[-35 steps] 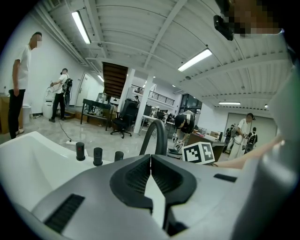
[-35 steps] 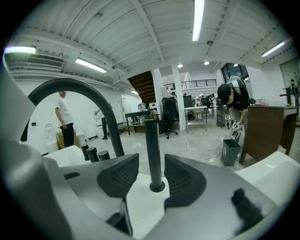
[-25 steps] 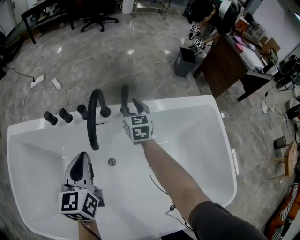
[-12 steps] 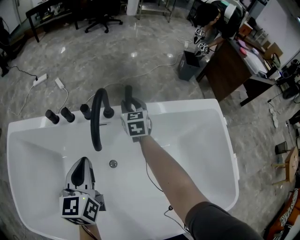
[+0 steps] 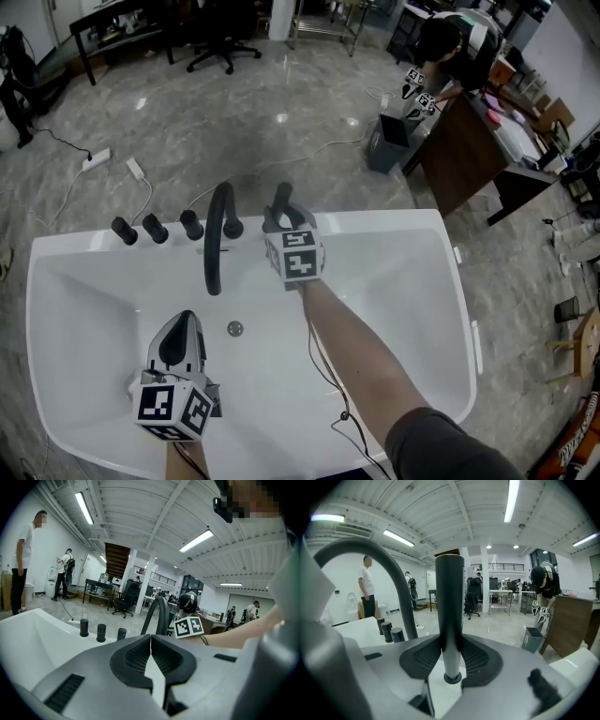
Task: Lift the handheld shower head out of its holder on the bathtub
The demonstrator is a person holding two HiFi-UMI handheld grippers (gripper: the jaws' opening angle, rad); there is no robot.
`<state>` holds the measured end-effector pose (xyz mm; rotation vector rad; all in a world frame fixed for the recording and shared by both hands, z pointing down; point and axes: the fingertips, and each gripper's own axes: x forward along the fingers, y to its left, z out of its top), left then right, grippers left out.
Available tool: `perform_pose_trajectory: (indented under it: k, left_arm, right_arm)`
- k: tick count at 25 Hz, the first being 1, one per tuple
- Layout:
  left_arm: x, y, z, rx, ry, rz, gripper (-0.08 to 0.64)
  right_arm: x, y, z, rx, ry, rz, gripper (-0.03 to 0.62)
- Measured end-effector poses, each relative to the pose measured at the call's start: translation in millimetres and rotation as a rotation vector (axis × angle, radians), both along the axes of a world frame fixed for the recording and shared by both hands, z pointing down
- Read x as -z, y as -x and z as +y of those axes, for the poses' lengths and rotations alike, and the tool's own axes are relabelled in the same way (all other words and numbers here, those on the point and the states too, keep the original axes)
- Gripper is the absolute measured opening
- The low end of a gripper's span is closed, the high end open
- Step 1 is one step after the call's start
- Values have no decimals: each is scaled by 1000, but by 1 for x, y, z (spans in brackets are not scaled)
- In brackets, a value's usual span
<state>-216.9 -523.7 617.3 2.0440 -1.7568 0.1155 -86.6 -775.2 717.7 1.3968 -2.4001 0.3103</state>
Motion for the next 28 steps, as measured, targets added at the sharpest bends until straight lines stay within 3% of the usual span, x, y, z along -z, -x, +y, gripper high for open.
perform_pose_trajectory:
  k: [9, 23, 28]
  left_arm:
    - [44, -12, 21, -26, -27, 28, 15]
    - [95, -22, 78, -76, -39, 85, 15]
    - [121, -26, 102, -138, -55, 98, 15]
  right_arm:
    - [82, -13, 30, 29, -49, -28, 140]
    - [184, -19, 137, 47, -122, -51, 140]
    - [221, -26, 186, 23, -137, -86, 140]
